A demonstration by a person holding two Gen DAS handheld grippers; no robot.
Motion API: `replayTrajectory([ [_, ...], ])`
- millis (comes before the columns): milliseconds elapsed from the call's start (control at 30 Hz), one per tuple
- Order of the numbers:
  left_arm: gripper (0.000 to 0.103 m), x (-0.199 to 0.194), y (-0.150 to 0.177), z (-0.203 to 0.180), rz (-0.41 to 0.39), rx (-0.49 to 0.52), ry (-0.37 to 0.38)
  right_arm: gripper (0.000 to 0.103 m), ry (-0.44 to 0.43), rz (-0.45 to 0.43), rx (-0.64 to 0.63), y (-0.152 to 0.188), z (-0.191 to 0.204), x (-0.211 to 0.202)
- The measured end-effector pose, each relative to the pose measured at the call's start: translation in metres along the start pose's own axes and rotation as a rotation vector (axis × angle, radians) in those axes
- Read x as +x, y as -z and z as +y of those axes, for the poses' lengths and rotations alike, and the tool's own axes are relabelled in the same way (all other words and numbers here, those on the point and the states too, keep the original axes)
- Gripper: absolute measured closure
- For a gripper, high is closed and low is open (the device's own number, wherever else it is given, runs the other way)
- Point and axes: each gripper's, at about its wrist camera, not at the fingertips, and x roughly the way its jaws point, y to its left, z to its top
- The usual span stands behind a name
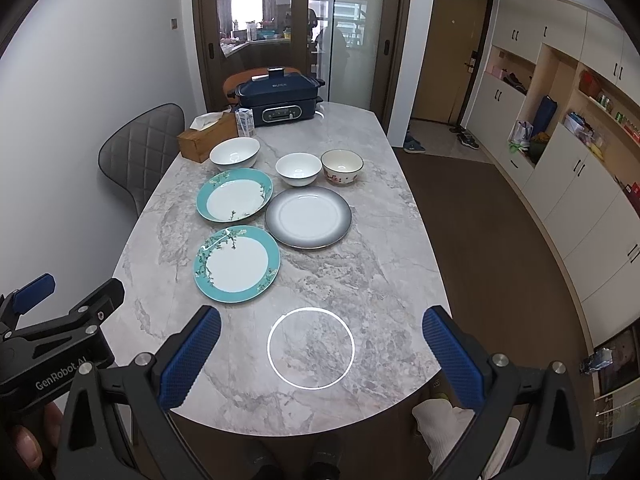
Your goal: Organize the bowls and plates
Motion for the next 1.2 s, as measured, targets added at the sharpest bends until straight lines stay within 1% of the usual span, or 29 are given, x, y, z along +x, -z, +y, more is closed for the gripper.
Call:
replayTrajectory([
  [233,0.0,0.0043,-0.0069,0.0005,0.002,0.0,0.0,0.0,-0.002,0.0,0.002,-0.0007,0.001,0.0019],
  [1200,0.0,0.0053,-0.0083,0.0006,0.001,0.001,0.004,0.0,0.0,0.002,0.002,-0.0014,0.0021,0.0027],
])
